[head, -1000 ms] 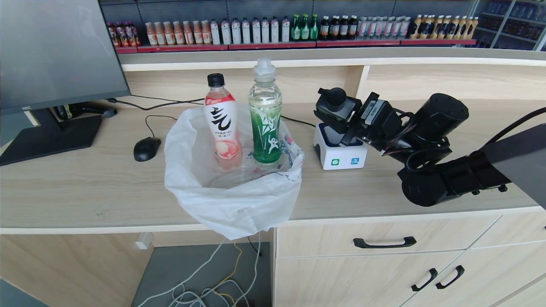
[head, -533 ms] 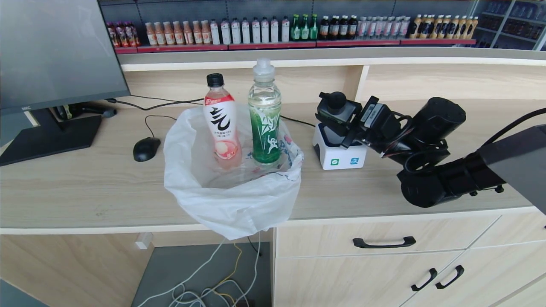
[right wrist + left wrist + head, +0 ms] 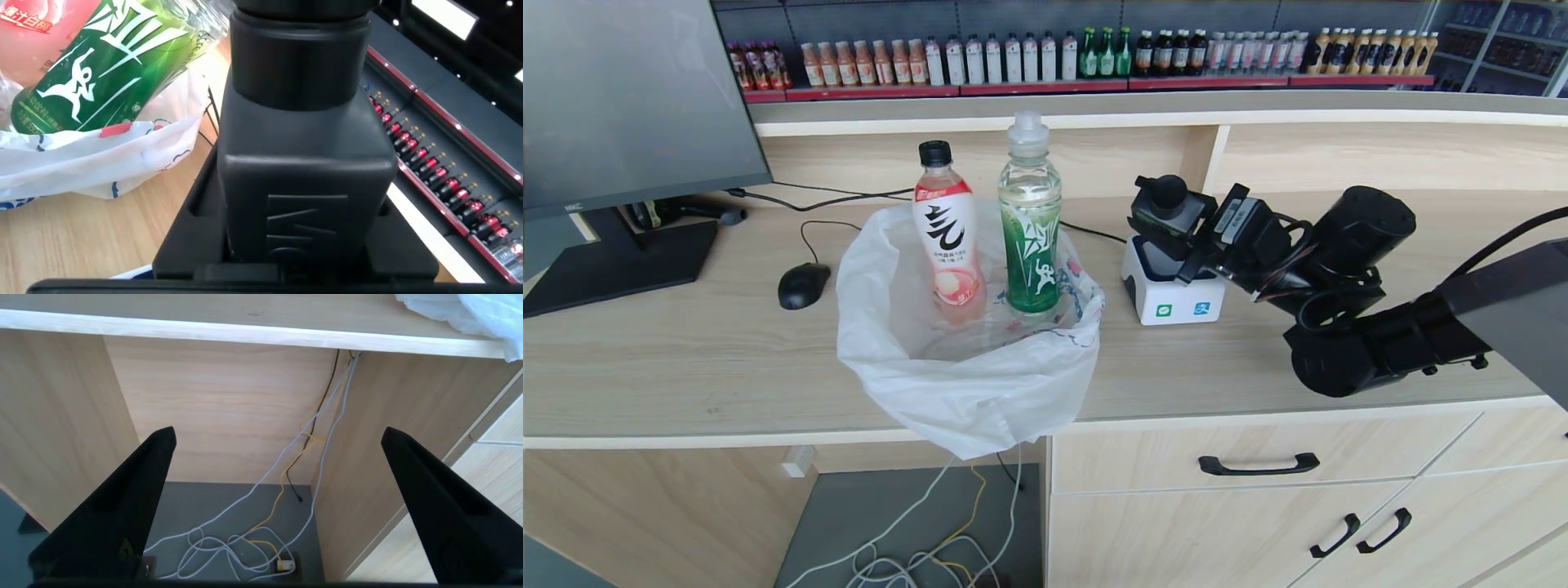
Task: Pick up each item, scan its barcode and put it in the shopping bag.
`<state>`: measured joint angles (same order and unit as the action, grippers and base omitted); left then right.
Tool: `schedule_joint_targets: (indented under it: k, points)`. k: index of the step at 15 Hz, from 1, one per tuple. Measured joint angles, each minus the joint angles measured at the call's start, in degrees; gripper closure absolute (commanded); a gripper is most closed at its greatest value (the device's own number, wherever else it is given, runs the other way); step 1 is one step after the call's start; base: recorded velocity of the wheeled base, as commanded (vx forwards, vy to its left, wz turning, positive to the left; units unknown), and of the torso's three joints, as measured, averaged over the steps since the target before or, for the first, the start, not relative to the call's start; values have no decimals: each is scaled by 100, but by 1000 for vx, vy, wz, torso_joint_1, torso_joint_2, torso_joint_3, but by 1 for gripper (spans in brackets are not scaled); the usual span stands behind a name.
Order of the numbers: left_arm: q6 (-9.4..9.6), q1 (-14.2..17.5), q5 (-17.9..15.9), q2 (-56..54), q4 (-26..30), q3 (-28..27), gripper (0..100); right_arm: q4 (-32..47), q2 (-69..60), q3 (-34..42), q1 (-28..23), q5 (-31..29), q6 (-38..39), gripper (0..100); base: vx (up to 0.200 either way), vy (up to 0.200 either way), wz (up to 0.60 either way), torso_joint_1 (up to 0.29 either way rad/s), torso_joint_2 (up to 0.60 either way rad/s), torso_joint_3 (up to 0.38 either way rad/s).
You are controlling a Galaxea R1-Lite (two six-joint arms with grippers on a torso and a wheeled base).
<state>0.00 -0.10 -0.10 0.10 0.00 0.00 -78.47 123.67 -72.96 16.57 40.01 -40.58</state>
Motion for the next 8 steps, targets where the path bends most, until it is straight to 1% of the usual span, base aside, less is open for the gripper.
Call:
schedule_joint_targets:
  k: [8]
  points:
    - [0, -1, 0, 0, 0, 0, 0, -33, -2, 17, 0, -5, 95, 100, 0, 0, 0, 0, 0, 0]
